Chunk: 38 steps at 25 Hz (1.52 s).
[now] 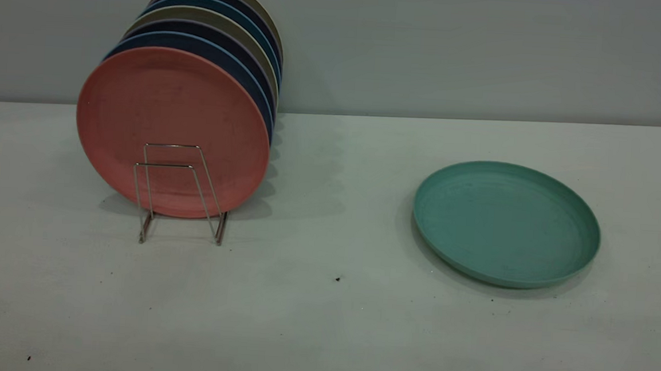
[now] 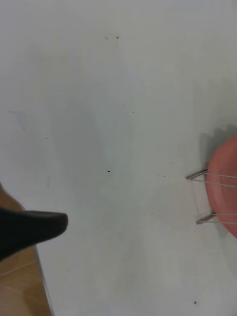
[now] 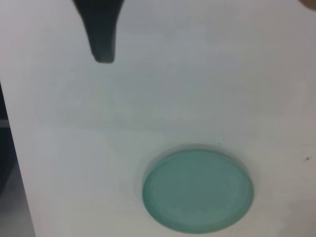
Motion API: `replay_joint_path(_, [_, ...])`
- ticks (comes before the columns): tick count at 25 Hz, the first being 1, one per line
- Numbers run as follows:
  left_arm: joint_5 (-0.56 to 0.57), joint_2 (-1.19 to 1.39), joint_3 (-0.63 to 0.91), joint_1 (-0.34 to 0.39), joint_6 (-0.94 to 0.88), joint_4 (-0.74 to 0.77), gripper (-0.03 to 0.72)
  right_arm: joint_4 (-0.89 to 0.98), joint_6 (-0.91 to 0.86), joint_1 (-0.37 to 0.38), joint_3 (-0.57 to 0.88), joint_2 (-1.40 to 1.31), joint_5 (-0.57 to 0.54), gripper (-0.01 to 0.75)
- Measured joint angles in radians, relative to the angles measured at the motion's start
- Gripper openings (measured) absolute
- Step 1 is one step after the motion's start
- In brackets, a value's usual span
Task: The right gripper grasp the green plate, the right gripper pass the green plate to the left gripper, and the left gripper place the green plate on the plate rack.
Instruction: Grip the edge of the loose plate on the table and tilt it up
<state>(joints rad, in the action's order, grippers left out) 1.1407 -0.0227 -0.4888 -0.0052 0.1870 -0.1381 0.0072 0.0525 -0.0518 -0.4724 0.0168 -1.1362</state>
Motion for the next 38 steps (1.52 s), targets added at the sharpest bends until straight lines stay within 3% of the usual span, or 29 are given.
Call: replay_joint_path(38, [0.000,0.000,0.000,0.000,0.003,0.020,0.460,0.000,0.000,0.000,0.000,0.000,0.000,0.519])
